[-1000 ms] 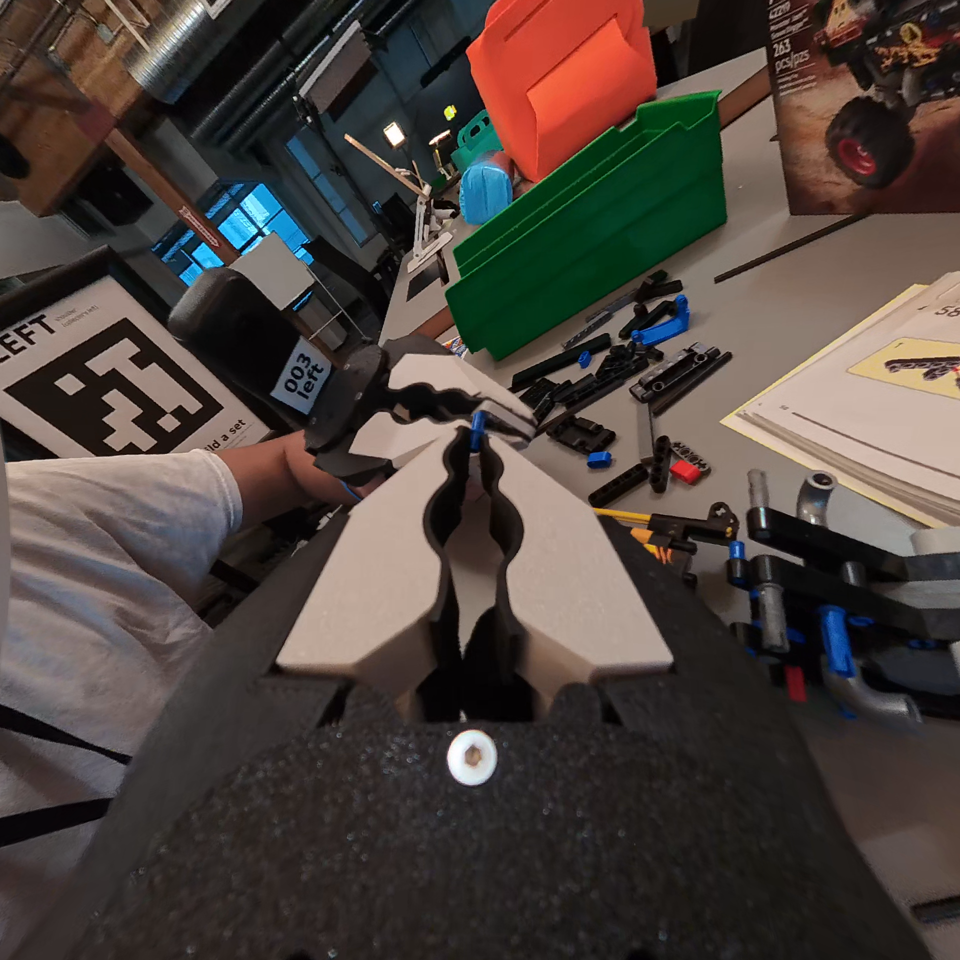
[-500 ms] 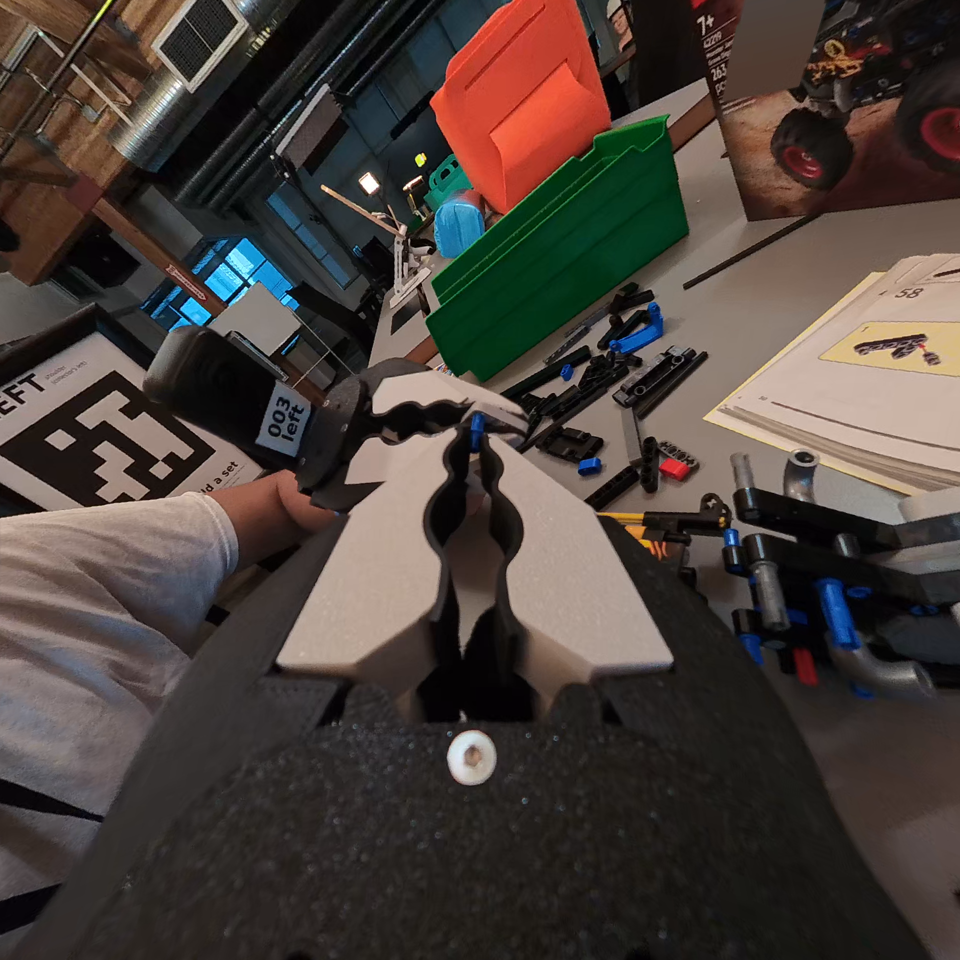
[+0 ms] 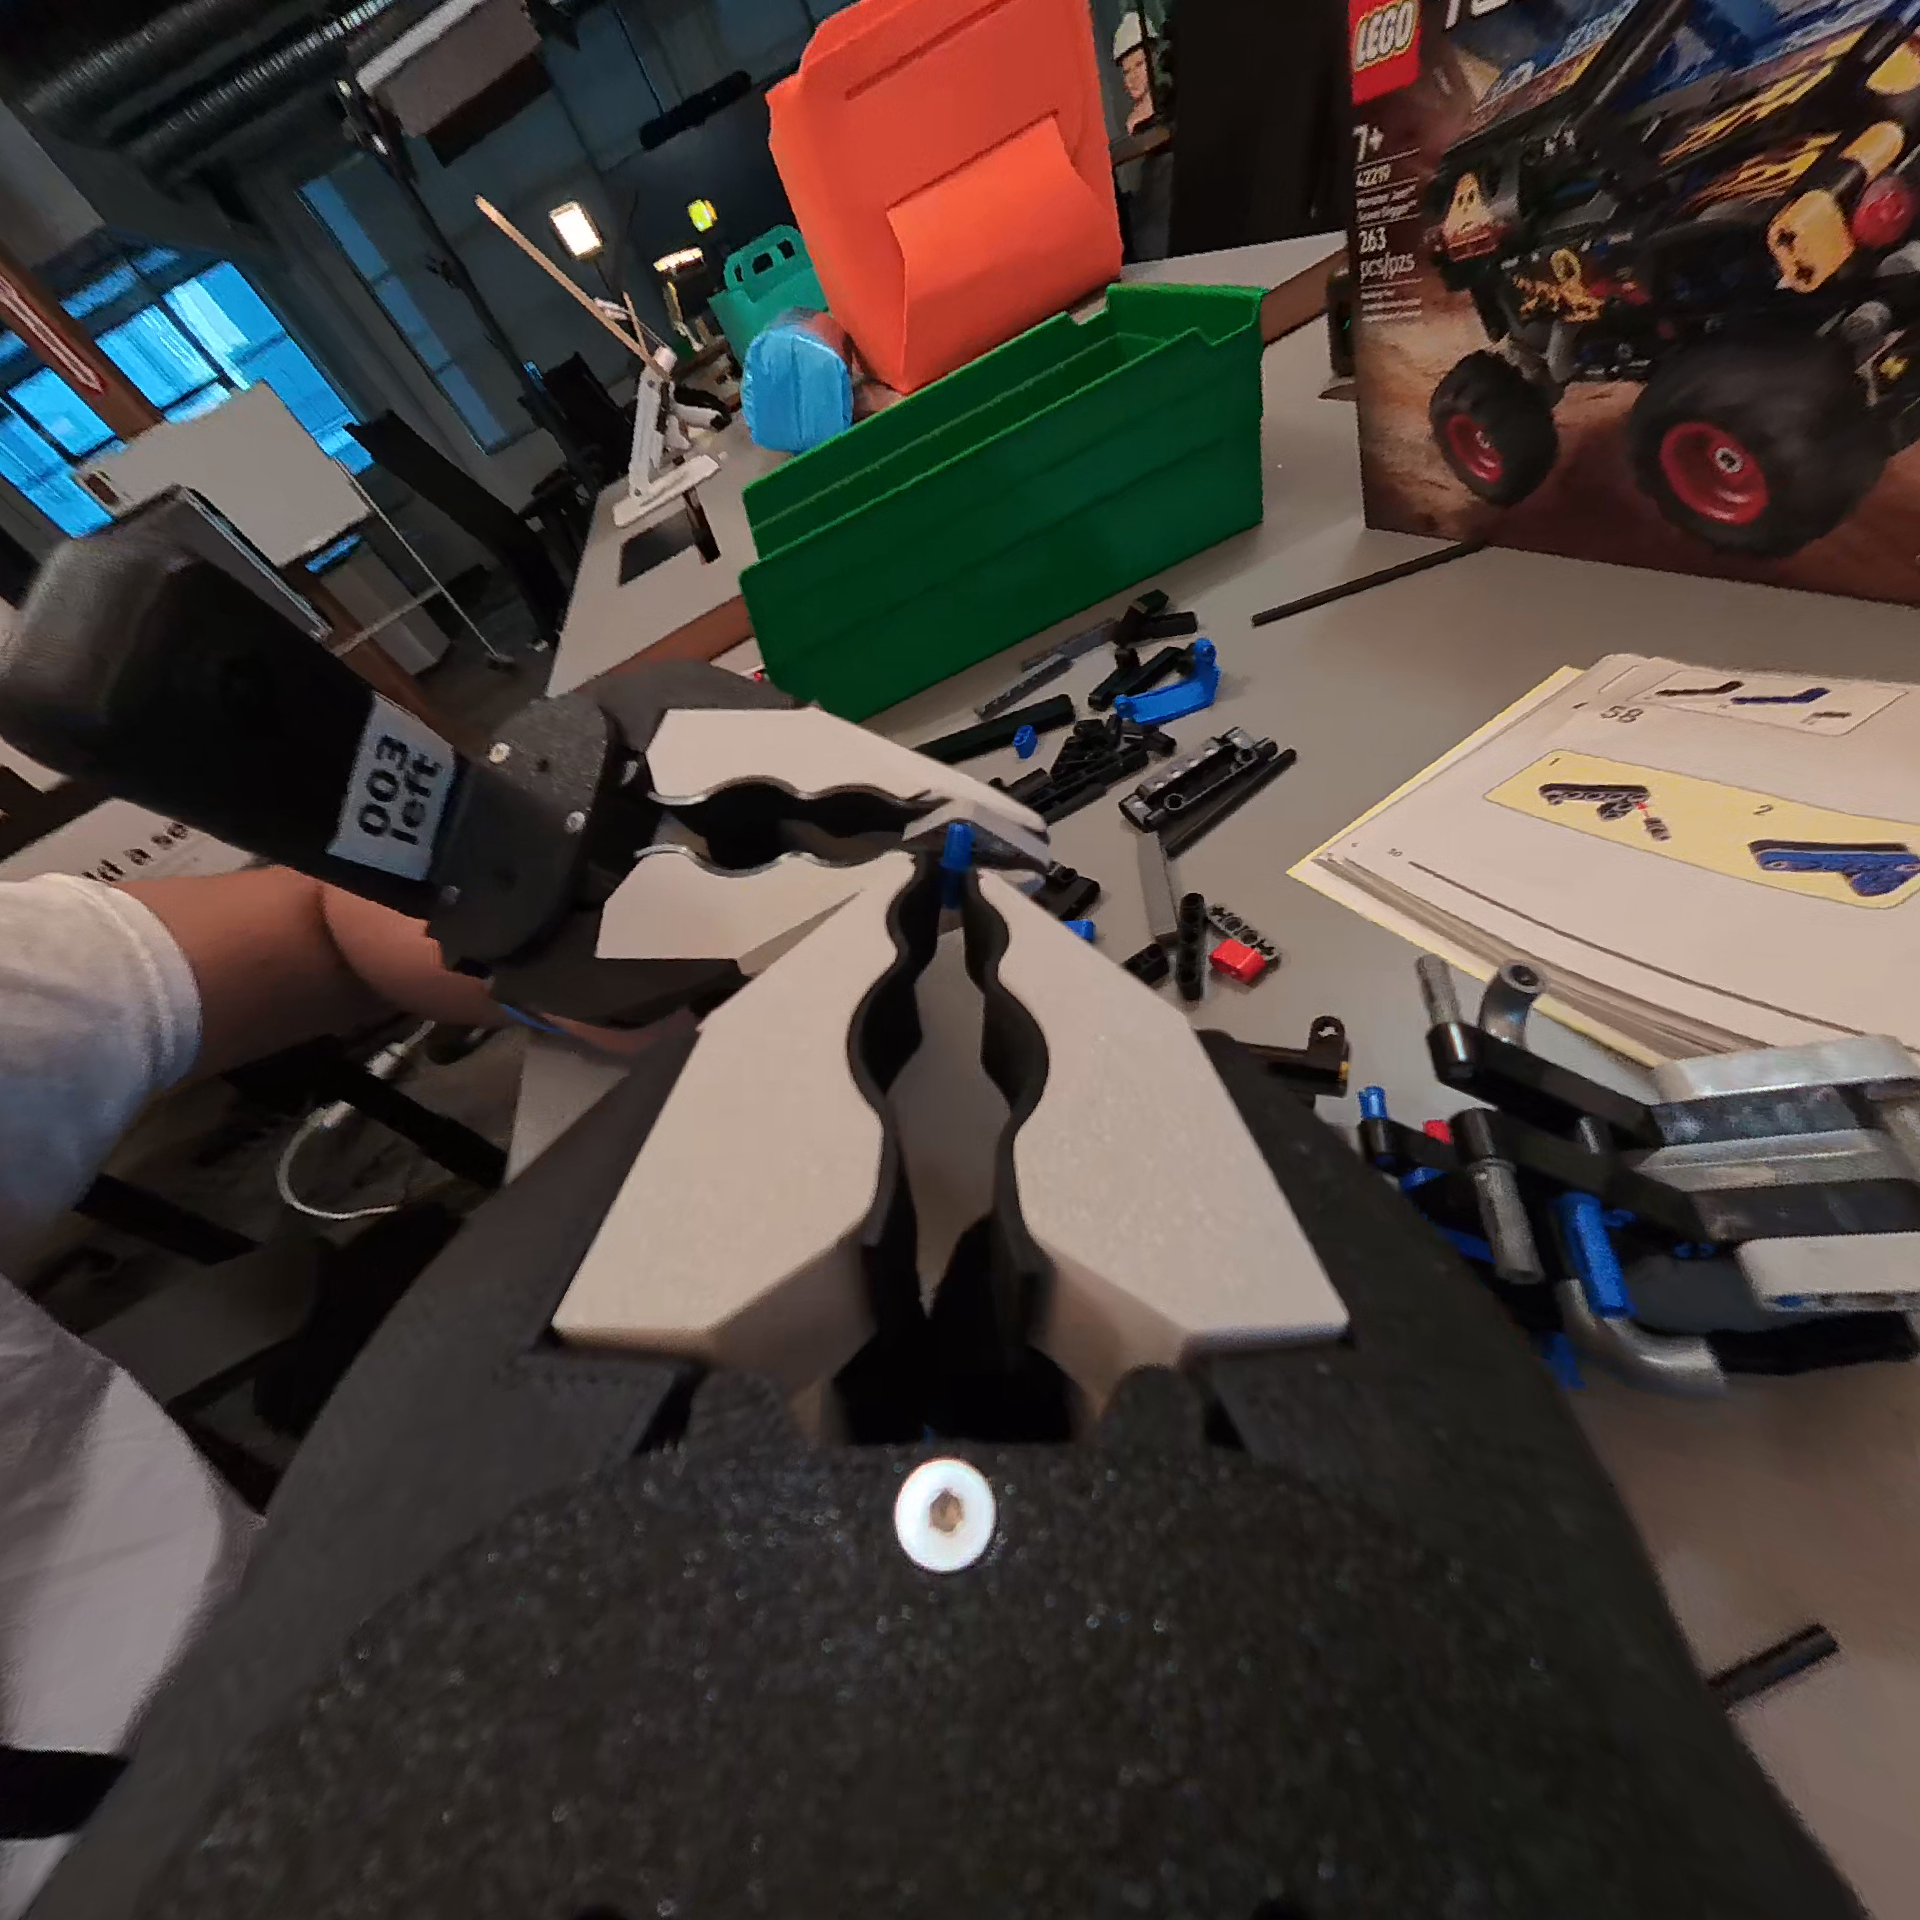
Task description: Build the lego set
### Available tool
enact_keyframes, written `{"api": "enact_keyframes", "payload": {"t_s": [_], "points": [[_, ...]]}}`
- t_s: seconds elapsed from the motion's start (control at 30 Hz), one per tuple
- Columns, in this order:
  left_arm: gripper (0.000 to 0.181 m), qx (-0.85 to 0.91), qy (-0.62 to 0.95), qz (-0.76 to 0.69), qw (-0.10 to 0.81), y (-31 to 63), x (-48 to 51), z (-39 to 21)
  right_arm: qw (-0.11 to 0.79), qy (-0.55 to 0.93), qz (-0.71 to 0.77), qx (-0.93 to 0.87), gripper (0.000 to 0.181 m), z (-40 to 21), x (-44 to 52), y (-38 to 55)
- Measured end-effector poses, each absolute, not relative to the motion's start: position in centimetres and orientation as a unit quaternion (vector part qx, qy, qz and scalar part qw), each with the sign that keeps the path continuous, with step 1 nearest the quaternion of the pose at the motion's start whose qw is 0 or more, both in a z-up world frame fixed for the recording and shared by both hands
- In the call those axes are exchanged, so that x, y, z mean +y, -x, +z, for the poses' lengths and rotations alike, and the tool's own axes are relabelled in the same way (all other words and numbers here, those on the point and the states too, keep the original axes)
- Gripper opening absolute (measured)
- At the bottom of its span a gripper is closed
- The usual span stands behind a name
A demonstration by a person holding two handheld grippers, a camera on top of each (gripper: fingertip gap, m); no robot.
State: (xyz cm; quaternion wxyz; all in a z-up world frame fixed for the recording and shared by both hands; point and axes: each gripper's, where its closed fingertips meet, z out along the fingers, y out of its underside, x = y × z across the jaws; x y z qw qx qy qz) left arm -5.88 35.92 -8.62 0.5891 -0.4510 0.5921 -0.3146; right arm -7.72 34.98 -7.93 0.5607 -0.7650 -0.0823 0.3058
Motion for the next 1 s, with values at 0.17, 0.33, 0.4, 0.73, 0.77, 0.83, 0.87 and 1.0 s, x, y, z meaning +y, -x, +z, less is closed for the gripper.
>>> {"api": "enact_keyframes", "payload": {"t_s": [0.17, 0.33, 0.4, 0.73, 0.77, 0.83, 0.87, 1.0], "points": [[0.002, 0.605, 0.432, -0.280, 0.608, 6.0, 36.0, -8.6, 0.569, 0.780, 0.231, -0.119, 0.003, -8.1, 35.0, 7.6], [0.002, 0.640, 0.383, -0.184, 0.640, 5.9, 36.2, -9.4, 0.544, 0.810, 0.147, -0.161, 0.003, -9.1, 34.8, 7.0], [0.002, 0.650, 0.359, -0.145, 0.653, 5.8, 36.2, -9.7, 0.531, 0.821, 0.119, -0.173, 0.003, -9.6, 34.7, 6.9], [0.002, 0.660, 0.302, -0.067, 0.685, 5.9, 35.8, -9.5, 0.528, 0.816, 0.020, -0.235, 0.003, -9.9, 34.2, 6.7], [0.002, 0.660, 0.302, -0.067, 0.685, 6.0, 35.8, -9.4, 0.530, 0.813, 0.009, -0.242, 0.003, -9.8, 34.2, 6.6], [0.002, 0.659, 0.305, -0.075, 0.683, 6.0, 35.8, -9.4, 0.533, 0.810, 0.002, -0.245, 0.003, -9.7, 34.2, 6.7], [0.002, 0.658, 0.310, -0.084, 0.681, 6.0, 35.8, -9.3, 0.535, 0.809, 0.002, -0.244, 0.003, -9.6, 34.2, 6.8], [0.002, 0.655, 0.342, -0.123, 0.663, 6.0, 36.1, -9.3, 0.548, 0.802, 0.006, -0.238, 0.003, -9.2, 34.3, 6.7]]}}
